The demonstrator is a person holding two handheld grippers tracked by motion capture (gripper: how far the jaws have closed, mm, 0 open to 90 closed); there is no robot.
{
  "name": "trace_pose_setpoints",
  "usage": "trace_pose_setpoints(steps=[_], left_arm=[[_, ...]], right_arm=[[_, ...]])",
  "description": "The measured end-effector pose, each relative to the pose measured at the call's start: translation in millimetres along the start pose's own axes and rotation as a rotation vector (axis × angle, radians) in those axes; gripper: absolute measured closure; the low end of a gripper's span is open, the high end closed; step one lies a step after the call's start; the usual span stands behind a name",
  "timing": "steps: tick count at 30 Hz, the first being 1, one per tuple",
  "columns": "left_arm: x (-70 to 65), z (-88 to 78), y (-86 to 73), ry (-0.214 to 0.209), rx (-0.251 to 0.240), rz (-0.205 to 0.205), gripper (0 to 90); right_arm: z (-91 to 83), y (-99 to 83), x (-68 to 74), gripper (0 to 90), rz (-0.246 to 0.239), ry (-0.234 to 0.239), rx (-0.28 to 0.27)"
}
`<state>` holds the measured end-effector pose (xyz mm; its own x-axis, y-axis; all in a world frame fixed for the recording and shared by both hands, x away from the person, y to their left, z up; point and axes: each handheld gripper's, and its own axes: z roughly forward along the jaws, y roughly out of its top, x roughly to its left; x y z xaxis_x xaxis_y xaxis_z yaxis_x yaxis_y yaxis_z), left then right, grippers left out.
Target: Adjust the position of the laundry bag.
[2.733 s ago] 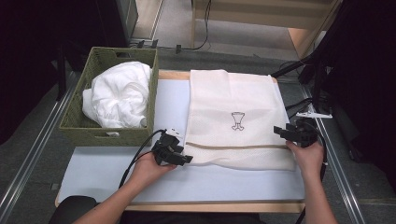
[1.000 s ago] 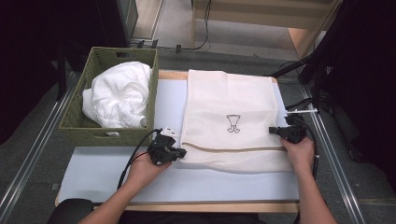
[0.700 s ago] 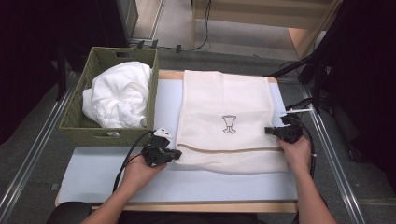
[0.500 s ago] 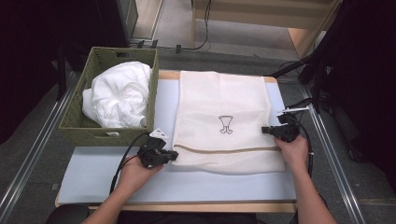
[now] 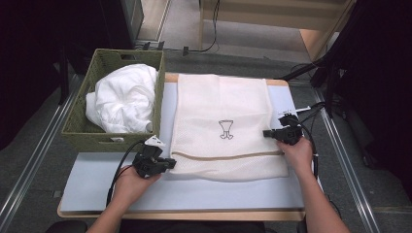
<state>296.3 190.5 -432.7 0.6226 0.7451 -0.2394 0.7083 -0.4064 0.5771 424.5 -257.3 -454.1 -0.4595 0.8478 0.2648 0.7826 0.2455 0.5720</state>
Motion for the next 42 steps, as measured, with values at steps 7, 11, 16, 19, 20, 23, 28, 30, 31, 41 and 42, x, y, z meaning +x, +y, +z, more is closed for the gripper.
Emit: trace_pose_setpoints(steps=[7,11,16,19,20,23,28,30,31,41,42], left_arm=[[5.2,-7.5,-4.8,0.003,0.008,-0.016,85.7],[6.3,-5.6,-5.7,0.001,0.028,-0.016,85.4],[6.7,-3.5,-7.6,0.0,0.046,-0.019,83.3],[8.3,-5.2,-7.3,-0.017,0.046,-0.036,75.9],[8.6,-6.6,-6.8,-0.018,0.046,-0.031,75.9],[6.3,-13.5,-5.1,-0.03,0.016,-0.026,64.9],[3.7,-19.0,-2.2,-0.05,-0.013,-0.002,58.8],[2.6,-19.3,-1.1,-0.056,-0.017,0.004,57.4],[1.2,-18.8,0.0,-0.06,-0.025,0.006,54.6],[-3.6,-14.8,8.8,-0.09,-0.049,0.023,43.5],[-5.1,-13.1,11.2,-0.088,-0.046,0.033,43.1]], right_arm=[[4.3,4.0,7.7,80.7,-0.019,0.024,0.009],[5.1,4.5,9.6,80.7,-0.03,0.021,0.009],[2.0,2.4,9.4,79.1,-0.013,0.03,0.013],[0.6,1.2,9.6,76.1,-0.011,0.025,0.009],[-0.2,0.6,8.9,73.7,-0.015,0.023,0.006],[-5.6,-0.2,7.2,65.0,-0.009,0.018,-0.008],[-19.1,-0.5,5.7,56.9,0.01,0.007,-0.056],[-24.2,-1.1,6.1,55.3,0.013,-0.006,-0.066],[-28.7,-1.9,5.9,53.4,0.015,-0.014,-0.08],[-52.5,-20.1,8.0,50.7,0.032,-0.041,-0.089],[-54.5,-22.2,8.5,50.4,0.031,-0.043,-0.09]])
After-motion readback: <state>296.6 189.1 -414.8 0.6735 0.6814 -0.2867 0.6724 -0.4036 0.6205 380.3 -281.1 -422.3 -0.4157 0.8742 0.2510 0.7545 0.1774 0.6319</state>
